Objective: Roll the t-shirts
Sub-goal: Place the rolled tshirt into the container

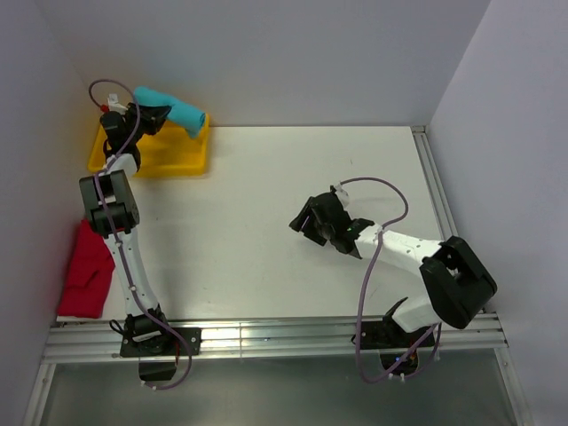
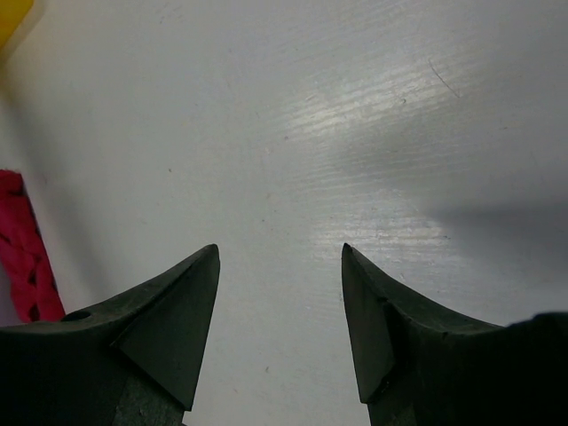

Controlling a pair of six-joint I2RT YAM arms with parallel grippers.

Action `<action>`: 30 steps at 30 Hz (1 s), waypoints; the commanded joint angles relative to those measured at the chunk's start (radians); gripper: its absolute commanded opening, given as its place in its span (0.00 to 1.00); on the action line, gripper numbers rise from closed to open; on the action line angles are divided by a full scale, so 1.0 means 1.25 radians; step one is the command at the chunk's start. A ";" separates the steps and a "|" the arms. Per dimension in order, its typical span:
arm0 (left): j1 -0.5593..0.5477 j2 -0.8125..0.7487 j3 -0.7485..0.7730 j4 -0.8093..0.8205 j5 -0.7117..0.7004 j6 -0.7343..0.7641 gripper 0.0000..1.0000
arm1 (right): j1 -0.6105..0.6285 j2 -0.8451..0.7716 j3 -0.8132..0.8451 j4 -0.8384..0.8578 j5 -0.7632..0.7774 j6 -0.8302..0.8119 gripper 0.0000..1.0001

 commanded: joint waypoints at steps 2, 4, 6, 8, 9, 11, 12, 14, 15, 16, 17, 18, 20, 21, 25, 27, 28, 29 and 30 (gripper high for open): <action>0.003 -0.020 0.014 0.151 0.031 -0.068 0.00 | 0.000 0.028 0.040 0.026 -0.009 -0.015 0.64; 0.004 0.001 0.016 0.168 0.025 -0.055 0.00 | 0.001 0.040 0.040 0.052 -0.012 -0.014 0.64; 0.004 0.021 0.019 0.142 0.015 -0.040 0.00 | 0.002 0.049 0.039 0.056 -0.014 -0.014 0.64; 0.004 0.039 0.021 0.127 0.011 -0.031 0.00 | 0.002 0.050 0.035 0.056 -0.014 -0.015 0.64; 0.004 0.051 0.022 0.113 0.013 -0.018 0.00 | 0.002 0.052 0.034 0.058 -0.016 -0.012 0.64; 0.005 0.064 0.014 0.108 0.013 -0.012 0.00 | 0.003 0.054 0.028 0.066 -0.020 -0.011 0.64; 0.005 0.072 0.010 0.105 0.011 -0.016 0.00 | 0.003 0.056 0.028 0.068 -0.020 -0.010 0.64; 0.009 0.079 -0.005 0.103 0.011 -0.018 0.00 | 0.007 0.062 0.028 0.068 -0.022 -0.010 0.64; 0.010 0.080 -0.008 0.087 0.010 -0.013 0.00 | 0.008 0.063 0.030 0.067 -0.023 -0.009 0.64; 0.013 0.079 -0.019 0.077 0.007 -0.008 0.00 | 0.009 0.065 0.034 0.066 -0.024 -0.010 0.64; 0.014 0.076 -0.026 0.070 0.004 -0.002 0.00 | 0.013 0.067 0.035 0.066 -0.024 -0.007 0.64; 0.017 0.068 -0.030 0.060 0.000 0.001 0.00 | 0.013 0.068 0.035 0.068 -0.024 -0.006 0.64; 0.025 0.060 -0.040 -0.004 -0.024 0.029 0.00 | 0.017 0.071 0.036 0.071 -0.027 -0.005 0.64; 0.027 0.052 -0.038 -0.038 -0.031 0.044 0.00 | 0.019 0.073 0.038 0.072 -0.027 -0.005 0.64; 0.037 0.035 -0.049 -0.139 -0.076 0.084 0.00 | 0.028 0.077 0.040 0.073 -0.028 -0.003 0.64; 0.042 0.029 -0.039 -0.183 -0.093 0.119 0.00 | 0.031 0.078 0.040 0.073 -0.030 -0.003 0.64; 0.043 0.027 -0.039 -0.199 -0.103 0.126 0.00 | 0.031 0.079 0.040 0.073 -0.032 -0.004 0.64; 0.046 0.023 -0.039 -0.214 -0.112 0.134 0.00 | 0.031 0.081 0.040 0.075 -0.032 -0.004 0.64; 0.047 0.023 -0.039 -0.226 -0.116 0.139 0.00 | 0.033 0.082 0.041 0.075 -0.034 -0.005 0.64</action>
